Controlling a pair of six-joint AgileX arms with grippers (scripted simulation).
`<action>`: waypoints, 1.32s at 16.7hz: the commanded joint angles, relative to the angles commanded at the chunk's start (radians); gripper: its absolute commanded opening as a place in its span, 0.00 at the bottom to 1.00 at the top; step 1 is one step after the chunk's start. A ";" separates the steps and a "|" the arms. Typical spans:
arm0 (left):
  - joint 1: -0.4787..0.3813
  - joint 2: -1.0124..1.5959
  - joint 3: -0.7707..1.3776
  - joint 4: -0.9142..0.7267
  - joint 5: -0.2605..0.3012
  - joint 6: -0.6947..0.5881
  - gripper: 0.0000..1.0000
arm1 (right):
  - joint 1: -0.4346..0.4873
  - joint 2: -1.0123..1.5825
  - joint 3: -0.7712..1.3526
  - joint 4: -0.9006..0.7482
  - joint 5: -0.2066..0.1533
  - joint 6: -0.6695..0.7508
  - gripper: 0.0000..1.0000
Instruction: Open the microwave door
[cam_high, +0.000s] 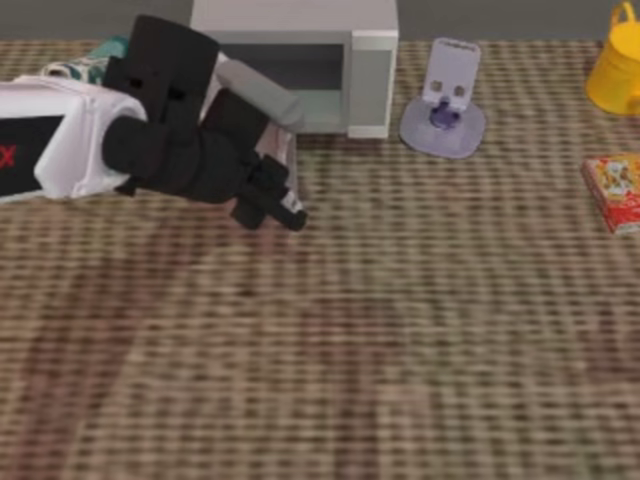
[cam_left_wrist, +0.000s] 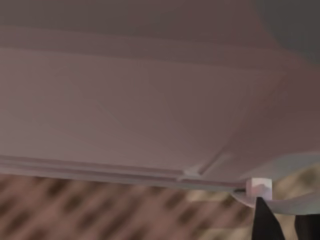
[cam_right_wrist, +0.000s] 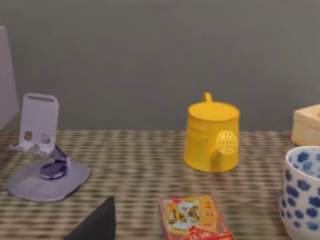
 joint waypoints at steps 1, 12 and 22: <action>0.006 -0.002 -0.002 -0.002 0.007 0.012 0.00 | 0.000 0.000 0.000 0.000 0.000 0.000 1.00; 0.013 -0.003 -0.006 -0.007 0.015 0.025 0.00 | 0.000 0.000 0.000 0.000 0.000 0.000 1.00; 0.013 -0.003 -0.006 -0.007 0.015 0.025 0.00 | 0.000 0.000 0.000 0.000 0.000 0.000 1.00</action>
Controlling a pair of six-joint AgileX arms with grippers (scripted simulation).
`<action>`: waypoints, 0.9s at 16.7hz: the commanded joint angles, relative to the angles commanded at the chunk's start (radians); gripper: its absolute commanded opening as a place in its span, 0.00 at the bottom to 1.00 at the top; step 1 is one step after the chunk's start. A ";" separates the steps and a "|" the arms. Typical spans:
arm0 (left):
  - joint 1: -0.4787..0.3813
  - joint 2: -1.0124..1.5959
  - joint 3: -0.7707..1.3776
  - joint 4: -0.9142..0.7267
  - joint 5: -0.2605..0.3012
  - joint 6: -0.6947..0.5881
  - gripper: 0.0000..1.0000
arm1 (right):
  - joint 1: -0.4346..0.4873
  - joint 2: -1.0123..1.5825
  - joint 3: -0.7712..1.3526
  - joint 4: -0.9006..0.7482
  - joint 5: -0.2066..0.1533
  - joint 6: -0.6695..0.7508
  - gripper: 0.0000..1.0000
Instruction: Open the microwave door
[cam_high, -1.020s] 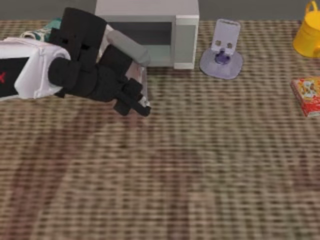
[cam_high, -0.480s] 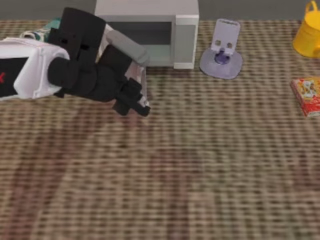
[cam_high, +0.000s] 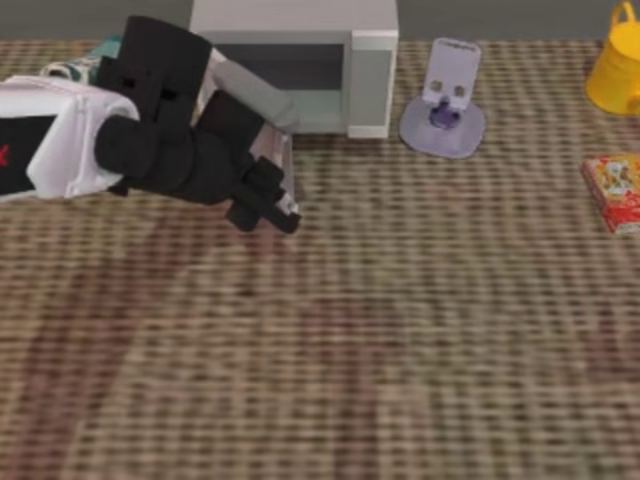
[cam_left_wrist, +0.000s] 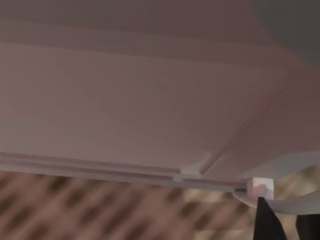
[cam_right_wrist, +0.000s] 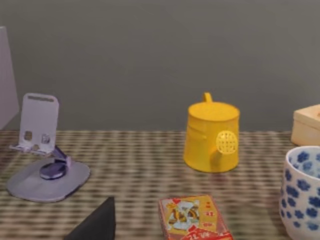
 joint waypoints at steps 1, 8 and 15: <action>0.000 0.000 0.000 0.000 0.000 0.000 0.00 | 0.000 0.000 0.000 0.000 0.000 0.000 1.00; -0.002 0.000 -0.004 -0.005 0.014 0.006 0.00 | 0.000 0.000 0.000 0.000 0.000 0.000 1.00; 0.027 -0.009 -0.008 -0.020 0.047 0.064 0.00 | 0.000 0.000 0.000 0.000 0.000 0.000 1.00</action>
